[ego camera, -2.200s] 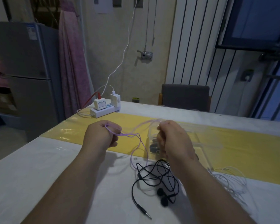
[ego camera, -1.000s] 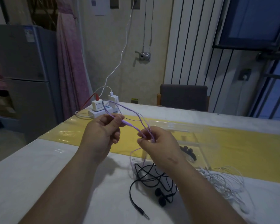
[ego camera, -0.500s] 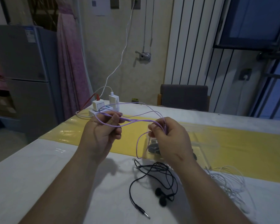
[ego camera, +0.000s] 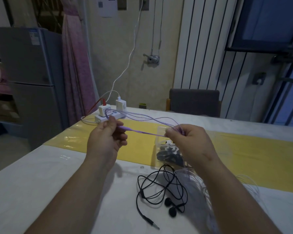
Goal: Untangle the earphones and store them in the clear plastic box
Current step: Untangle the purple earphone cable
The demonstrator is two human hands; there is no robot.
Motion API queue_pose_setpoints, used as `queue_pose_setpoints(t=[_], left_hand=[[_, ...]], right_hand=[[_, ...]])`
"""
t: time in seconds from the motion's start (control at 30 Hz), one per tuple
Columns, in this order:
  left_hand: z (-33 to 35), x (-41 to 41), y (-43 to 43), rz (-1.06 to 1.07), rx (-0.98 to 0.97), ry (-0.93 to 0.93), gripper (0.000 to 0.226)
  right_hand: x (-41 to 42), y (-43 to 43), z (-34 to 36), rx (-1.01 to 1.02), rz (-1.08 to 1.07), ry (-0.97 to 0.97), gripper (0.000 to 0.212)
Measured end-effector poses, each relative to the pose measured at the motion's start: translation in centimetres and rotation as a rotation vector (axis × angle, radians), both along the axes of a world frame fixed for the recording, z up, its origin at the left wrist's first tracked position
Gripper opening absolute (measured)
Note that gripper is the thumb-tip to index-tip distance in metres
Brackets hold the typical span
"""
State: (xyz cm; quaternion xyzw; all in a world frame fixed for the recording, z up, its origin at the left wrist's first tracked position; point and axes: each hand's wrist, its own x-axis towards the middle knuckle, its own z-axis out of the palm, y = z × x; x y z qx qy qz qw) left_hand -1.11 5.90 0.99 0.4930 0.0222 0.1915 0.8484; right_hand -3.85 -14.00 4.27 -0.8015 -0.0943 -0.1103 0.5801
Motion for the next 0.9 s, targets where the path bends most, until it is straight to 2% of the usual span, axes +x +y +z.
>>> queue_pose_setpoints(t=[0.07,0.17,0.27,0.37,0.53,0.63,0.77,0.9], left_hand=[[-0.3,0.2,0.3,0.009,0.006,0.129,0.039],[-0.7,0.8,0.8,0.021,-0.023,0.241,0.042],[-0.7,1.2,1.4,0.019,-0.158,0.244,0.04],[-0.6,1.2,1.9,-0.023,-0.309,0.214,0.04],[-0.7,1.0,2.0,-0.107,-0.47,0.139,0.033],[-0.6,0.9,2.0,-0.106,-0.442,0.08,0.024],[-0.4,0.4,1.5,-0.184,-0.322,-0.013,0.045],[-0.1,0.0,1.0,-0.233,-0.332,-0.035,0.052]], right_hand=[[-0.3,-0.5,0.2,-0.028,0.101,0.103,0.029],[-0.3,-0.8,0.2,-0.142,0.172,0.152,0.028],[-0.2,-1.0,0.4,-0.259,0.102,0.131,0.024],[0.4,-1.5,0.2,-0.481,-0.003,0.044,0.031],[0.5,-1.4,0.1,-0.458,0.053,0.056,0.029],[0.5,-1.0,-0.2,-0.482,0.076,0.038,0.027],[0.4,-0.6,-0.4,-0.457,0.142,0.057,0.024],[0.2,-0.6,-0.5,-0.377,0.192,0.1,0.027]])
